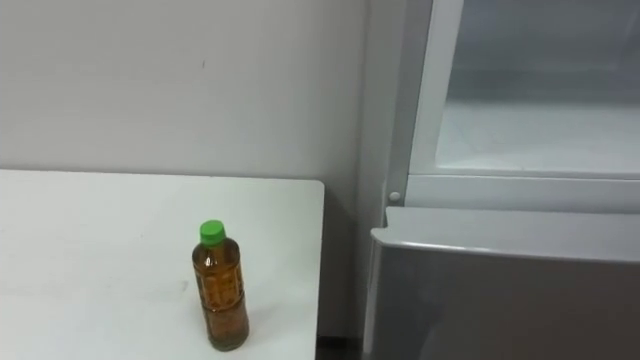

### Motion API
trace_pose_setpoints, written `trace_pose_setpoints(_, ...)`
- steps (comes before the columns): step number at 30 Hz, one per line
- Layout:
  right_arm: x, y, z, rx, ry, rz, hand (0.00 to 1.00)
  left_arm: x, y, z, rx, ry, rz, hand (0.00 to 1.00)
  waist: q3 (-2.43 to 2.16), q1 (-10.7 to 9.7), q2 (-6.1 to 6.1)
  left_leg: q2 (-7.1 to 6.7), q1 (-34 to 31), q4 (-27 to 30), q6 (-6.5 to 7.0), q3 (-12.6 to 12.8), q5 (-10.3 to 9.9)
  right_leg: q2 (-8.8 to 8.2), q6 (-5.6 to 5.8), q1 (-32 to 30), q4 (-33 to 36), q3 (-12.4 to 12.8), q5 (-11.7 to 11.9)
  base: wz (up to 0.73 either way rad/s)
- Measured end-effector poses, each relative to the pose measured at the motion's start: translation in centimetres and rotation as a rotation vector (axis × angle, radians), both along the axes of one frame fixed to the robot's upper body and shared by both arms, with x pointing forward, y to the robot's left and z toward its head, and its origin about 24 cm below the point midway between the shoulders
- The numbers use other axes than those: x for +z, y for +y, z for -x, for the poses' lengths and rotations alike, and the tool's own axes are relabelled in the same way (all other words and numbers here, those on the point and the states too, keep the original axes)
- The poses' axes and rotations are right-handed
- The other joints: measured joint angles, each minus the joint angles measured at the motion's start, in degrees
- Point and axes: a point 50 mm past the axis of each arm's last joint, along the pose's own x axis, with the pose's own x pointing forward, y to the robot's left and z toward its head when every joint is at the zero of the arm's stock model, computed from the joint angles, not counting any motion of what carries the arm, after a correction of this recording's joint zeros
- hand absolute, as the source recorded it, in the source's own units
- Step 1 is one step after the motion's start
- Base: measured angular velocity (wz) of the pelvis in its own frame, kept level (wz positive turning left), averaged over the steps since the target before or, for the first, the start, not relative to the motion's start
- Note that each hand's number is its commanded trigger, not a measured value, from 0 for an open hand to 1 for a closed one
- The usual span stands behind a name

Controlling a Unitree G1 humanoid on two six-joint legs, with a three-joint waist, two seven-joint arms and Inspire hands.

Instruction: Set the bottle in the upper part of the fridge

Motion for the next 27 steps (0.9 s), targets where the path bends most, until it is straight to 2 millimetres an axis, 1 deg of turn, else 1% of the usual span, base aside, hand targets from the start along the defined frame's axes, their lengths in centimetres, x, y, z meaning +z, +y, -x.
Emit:
trace_pose_setpoints(1, 0.1, 0.0, 0.0, 0.006, -0.003, -0.001, 0.0, 0.0, 0.0, 0.0, 0.0, 0.0, 0.0, 0.0, -0.05, 0.0, -0.07, 0.0, 0.0, 0.0, 0.0, 0.0, 0.0, 0.0, 0.0, 0.0, 0.0, 0.0, 0.0, 0.0)
trace_pose_setpoints(4, 2.1, 0.1, -1.0, 0.057, -0.086, -0.003, 0.0, 0.1, 0.1, 0.2, -0.003, -0.002, -0.005, 0.0, -0.06, 0.1, -0.3, 0.01, -0.1, 0.0, 0.05, 0.1, 0.0, -0.01, 0.0, -0.7, 0.5, 0.3, 0.0, -0.04)
trace_pose_setpoints(5, 2.4, 0.2, -1.1, 0.063, -0.101, -0.003, 0.0, 0.1, 0.2, 0.2, -0.003, -0.002, -0.006, 0.0, -0.06, 0.2, -0.39, 0.01, -0.1, -0.1, 0.09, 0.2, 0.1, 0.01, 0.0, -0.6, 0.7, 0.6, 0.0, -0.07)
trace_pose_setpoints(7, 3.3, 0.4, -1.5, 0.08, -0.14, -0.014, 0.0, 0.1, 0.3, 0.3, -0.003, 0.001, -0.009, 0.0, 0.1, 0.5, -0.59, 0.04, -0.1, -0.2, 0.11, 0.6, 0.1, 0.05, 0.0, -0.6, 0.8, 0.9, 0.0, -0.07)
trace_pose_setpoints(10, 4.3, 0.7, -1.9, 0.085, -0.185, -0.042, 0.0, 0.2, 0.6, 0.4, -0.005, 0.005, -0.015, 0.0, 0.26, 0.3, -1.01, 0.06, -0.3, 0.0, 0.12, 1.2, 0.1, -0.04, 0.01, -0.7, 0.8, 0.9, 0.0, 0.0)
trace_pose_setpoints(12, 4.8, 0.8, -2.2, 0.098, -0.209, -0.045, 0.0, 0.2, 0.7, 0.5, -0.006, 0.007, -0.019, 0.0, 0.27, 0.3, -1.16, 0.06, -0.4, 0.2, 0.24, 1.3, 0.0, -0.08, 0.03, -0.7, 0.8, 0.9, 0.0, 0.0)
trace_pose_setpoints(16, 6.0, 1.1, -2.9, 0.126, -0.262, -0.051, 0.0, 0.2, 0.8, 0.5, -0.009, 0.007, -0.019, 0.0, 0.28, 0.2, -0.96, 0.06, -0.5, 0.3, 0.32, 1.3, -0.1, -0.02, 0.09, -0.8, 0.8, 0.9, 0.1, 0.0)
trace_pose_setpoints(23, 8.3, 1.2, -3.9, 0.153, -0.358, -0.077, 0.0, 0.3, 0.6, 0.4, -0.025, 0.005, -0.013, 0.0, 0.16, 0.3, -0.33, 0.12, -0.1, 0.2, 0.33, 1.3, 0.0, 0.0, 0.08, -0.8, 1.0, 1.0, 0.1, -0.01)
trace_pose_setpoints(27, 10.0, 1.6, -4.8, 0.159, -0.439, -0.083, 0.0, 0.2, 0.5, 0.2, -0.036, 0.006, -0.013, 0.0, 0.2, 0.3, -0.17, 0.16, 0.0, 0.2, 0.35, 1.2, 0.0, 0.03, 0.07, -0.8, 1.2, 1.0, 0.1, 0.0)
